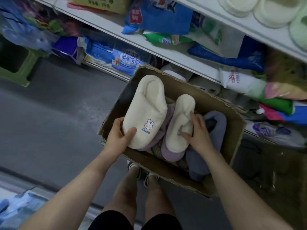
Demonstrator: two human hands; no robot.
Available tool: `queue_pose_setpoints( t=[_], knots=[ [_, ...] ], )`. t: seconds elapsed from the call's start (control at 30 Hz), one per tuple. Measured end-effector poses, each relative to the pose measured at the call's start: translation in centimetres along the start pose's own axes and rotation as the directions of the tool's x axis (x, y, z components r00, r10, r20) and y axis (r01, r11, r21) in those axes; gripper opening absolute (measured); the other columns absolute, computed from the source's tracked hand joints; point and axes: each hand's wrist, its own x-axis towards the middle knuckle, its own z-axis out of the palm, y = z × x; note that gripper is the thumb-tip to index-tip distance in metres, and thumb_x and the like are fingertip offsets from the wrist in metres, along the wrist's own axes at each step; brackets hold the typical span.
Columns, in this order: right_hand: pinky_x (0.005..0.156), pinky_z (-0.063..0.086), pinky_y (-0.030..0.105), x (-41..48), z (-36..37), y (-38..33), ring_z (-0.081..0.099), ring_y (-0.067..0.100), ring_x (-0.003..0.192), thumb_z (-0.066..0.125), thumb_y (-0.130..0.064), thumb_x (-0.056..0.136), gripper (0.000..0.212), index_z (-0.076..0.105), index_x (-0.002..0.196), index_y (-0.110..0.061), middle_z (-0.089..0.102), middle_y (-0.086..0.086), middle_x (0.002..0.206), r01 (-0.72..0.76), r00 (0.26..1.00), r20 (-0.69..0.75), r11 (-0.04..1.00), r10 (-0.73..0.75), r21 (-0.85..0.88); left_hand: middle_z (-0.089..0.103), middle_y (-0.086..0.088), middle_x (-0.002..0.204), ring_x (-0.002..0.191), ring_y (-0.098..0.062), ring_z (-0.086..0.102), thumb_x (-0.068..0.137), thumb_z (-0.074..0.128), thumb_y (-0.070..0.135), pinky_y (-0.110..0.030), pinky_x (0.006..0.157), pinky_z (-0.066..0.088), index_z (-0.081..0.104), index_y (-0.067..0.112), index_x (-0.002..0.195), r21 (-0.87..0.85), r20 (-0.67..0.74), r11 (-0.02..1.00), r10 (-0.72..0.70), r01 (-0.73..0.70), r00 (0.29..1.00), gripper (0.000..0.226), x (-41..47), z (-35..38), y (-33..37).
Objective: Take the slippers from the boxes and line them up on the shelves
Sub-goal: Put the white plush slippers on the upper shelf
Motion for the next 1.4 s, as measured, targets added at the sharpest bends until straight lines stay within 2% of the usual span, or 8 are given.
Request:
queue_pose_setpoints(
  t=[0.1, 0.3, 0.47, 0.57, 0.83, 1.07, 1.23, 1.4],
  knots=[
    [0.113, 0.031, 0.045, -0.1, 2.4, 0.6, 0.029, 0.035, 0.141, 0.065, -0.045, 0.088, 0.091, 0.008, 0.155, -0.021, 0.023, 0.014, 0.158, -0.222, 0.974, -0.041, 0.975, 0.222, 0.003, 0.058, 0.009, 0.114, 0.104, -0.011, 0.060, 0.074, 0.065, 0.045, -0.042, 0.088, 0.054, 0.044, 0.022, 0.123, 0.046, 0.013, 0.999, -0.028, 0.027, 1.000, 0.059, 0.4, 0.7, -0.2],
    [0.102, 0.041, 0.043, 1.1, 3.7, -0.2, 0.043, 0.038, 0.129, 0.072, -0.044, 0.078, 0.087, 0.020, 0.147, -0.029, 0.044, 0.009, 0.145, -0.227, 0.966, -0.091, 0.964, 0.241, 0.141, 0.058, 0.006, 0.117, 0.108, -0.014, 0.058, 0.080, 0.069, 0.039, -0.042, 0.090, 0.052, 0.043, 0.022, 0.126, 0.127, -0.003, 0.992, -0.021, 0.021, 1.000, 0.055, 1.0, 0.9, -0.5],
    [0.105, 0.042, 0.049, 2.2, 3.0, -0.3, 0.045, 0.035, 0.130, 0.079, -0.043, 0.072, 0.087, 0.036, 0.144, -0.024, 0.049, 0.006, 0.142, -0.275, 0.960, 0.020, 0.932, 0.278, 0.237, 0.055, 0.006, 0.119, 0.109, -0.014, 0.056, 0.089, 0.065, 0.030, -0.040, 0.091, 0.052, 0.040, 0.023, 0.130, 0.157, 0.013, 0.988, -0.012, 0.009, 1.000, 0.049, 0.7, 1.0, -0.5],
    [0.101, 0.044, 0.045, 1.3, 3.3, -1.8, 0.047, 0.029, 0.125, 0.075, -0.035, 0.079, 0.069, 0.040, 0.137, -0.022, 0.044, 0.006, 0.139, -0.231, 0.971, 0.010, 0.916, 0.241, 0.328, 0.055, 0.006, 0.118, 0.108, -0.016, 0.056, 0.089, 0.064, 0.031, -0.043, 0.091, 0.052, 0.039, 0.024, 0.129, 0.181, 0.010, 0.984, -0.005, 0.004, 1.000, 0.047, 0.7, 0.9, -0.4],
    [0.105, 0.039, 0.044, -3.7, 3.5, -3.9, 0.041, 0.024, 0.134, 0.060, -0.015, 0.091, 0.083, 0.010, 0.151, -0.042, 0.034, -0.001, 0.153, -0.126, 0.970, -0.123, 0.869, 0.209, 0.479, 0.054, -0.001, 0.121, 0.109, -0.019, 0.055, 0.091, 0.061, 0.024, -0.033, 0.088, 0.047, 0.041, 0.015, 0.134, 0.116, -0.006, 0.993, -0.001, 0.002, 1.000, 0.048, -0.4, 0.7, 2.1],
    [0.106, 0.040, 0.039, -9.6, -4.0, -3.5, 0.044, 0.021, 0.132, 0.055, -0.017, 0.096, 0.066, 0.022, 0.152, -0.029, 0.043, -0.002, 0.148, 0.010, 0.969, -0.206, 0.806, 0.139, 0.592, 0.056, -0.004, 0.118, 0.105, -0.016, 0.055, 0.092, 0.060, 0.012, -0.013, 0.072, 0.044, 0.044, 0.006, 0.131, 0.068, 0.016, 0.992, 0.107, -0.108, 0.994, 0.043, -3.1, 1.0, 7.5],
    [0.111, 0.036, 0.040, -13.9, -10.0, -4.5, 0.040, 0.016, 0.133, 0.057, -0.014, 0.095, 0.066, 0.025, 0.152, -0.026, 0.041, -0.001, 0.147, 0.174, 0.922, -0.380, 0.798, 0.073, 0.577, 0.060, -0.010, 0.116, 0.107, -0.024, 0.059, 0.086, 0.069, 0.011, -0.038, 0.091, 0.050, 0.046, 0.011, 0.126, 0.014, 0.141, 0.985, 0.166, -0.170, 0.976, 0.046, -4.5, 1.0, 12.1],
    [0.114, 0.036, 0.045, -17.4, -15.7, -5.2, 0.042, 0.013, 0.134, 0.058, -0.024, 0.093, 0.064, 0.030, 0.148, -0.040, 0.041, -0.011, 0.149, 0.292, 0.846, -0.529, 0.769, 0.071, 0.570, 0.063, -0.008, 0.111, 0.099, -0.020, 0.061, 0.088, 0.064, 0.005, -0.035, 0.088, 0.051, 0.046, 0.009, 0.125, -0.056, 0.280, 0.963, 0.270, -0.265, 0.921, 0.041, -6.3, 2.1, 18.4]
  ],
)
